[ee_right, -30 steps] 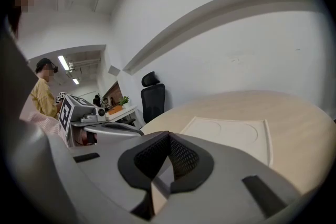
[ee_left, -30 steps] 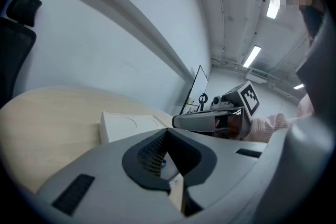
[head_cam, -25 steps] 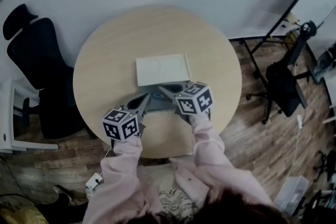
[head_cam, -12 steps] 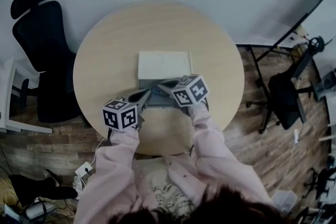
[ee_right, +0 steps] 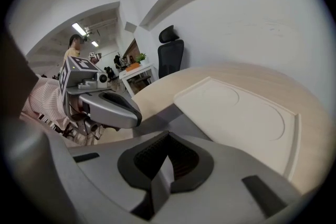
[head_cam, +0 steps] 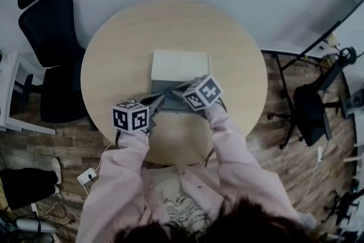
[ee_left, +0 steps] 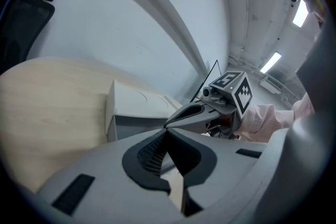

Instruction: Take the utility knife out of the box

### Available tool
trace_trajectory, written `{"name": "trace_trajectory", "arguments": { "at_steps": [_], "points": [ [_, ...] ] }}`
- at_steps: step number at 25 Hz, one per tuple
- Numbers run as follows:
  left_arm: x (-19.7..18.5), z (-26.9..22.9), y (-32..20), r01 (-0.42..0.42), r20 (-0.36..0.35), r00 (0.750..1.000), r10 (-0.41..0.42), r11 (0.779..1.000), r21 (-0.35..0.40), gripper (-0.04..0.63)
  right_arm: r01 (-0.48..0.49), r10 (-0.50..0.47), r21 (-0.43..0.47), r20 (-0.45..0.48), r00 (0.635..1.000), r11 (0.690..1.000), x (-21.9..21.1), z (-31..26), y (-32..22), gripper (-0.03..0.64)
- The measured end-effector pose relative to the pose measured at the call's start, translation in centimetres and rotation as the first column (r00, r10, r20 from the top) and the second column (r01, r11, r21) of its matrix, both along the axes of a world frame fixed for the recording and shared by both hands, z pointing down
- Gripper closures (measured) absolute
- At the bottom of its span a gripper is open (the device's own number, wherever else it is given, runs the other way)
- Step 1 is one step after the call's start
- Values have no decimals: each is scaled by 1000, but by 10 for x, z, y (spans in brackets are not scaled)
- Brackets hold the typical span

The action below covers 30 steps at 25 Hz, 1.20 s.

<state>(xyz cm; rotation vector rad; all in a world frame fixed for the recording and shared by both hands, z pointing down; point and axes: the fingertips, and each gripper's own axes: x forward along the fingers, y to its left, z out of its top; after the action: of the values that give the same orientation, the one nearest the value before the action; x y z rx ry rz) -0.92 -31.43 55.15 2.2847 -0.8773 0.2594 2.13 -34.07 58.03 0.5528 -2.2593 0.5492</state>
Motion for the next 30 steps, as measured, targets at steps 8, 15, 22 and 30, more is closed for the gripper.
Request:
{"name": "trace_trajectory", "arguments": {
  "at_steps": [8, 15, 22, 30],
  "points": [
    [4, 13, 4, -3, -6, 1000, 3, 999, -39, 586, 55, -56, -21, -69, 996, 998, 0, 19, 2, 618],
    [9, 20, 6, -5, -1, 1000, 5, 998, -63, 585, 78, -82, -36, -103, 991, 996, 2, 30, 3, 614],
    [8, 27, 10, 2, -10, 1000, -2, 996, -85, 585, 63, -56, 34, -177, 983, 997, 6, 40, -9, 565],
    [9, 29, 9, 10, -20, 1000, -12, 995, -96, 586, 81, -68, 51, -221, 973, 995, 10, 48, -12, 495]
  ]
}}
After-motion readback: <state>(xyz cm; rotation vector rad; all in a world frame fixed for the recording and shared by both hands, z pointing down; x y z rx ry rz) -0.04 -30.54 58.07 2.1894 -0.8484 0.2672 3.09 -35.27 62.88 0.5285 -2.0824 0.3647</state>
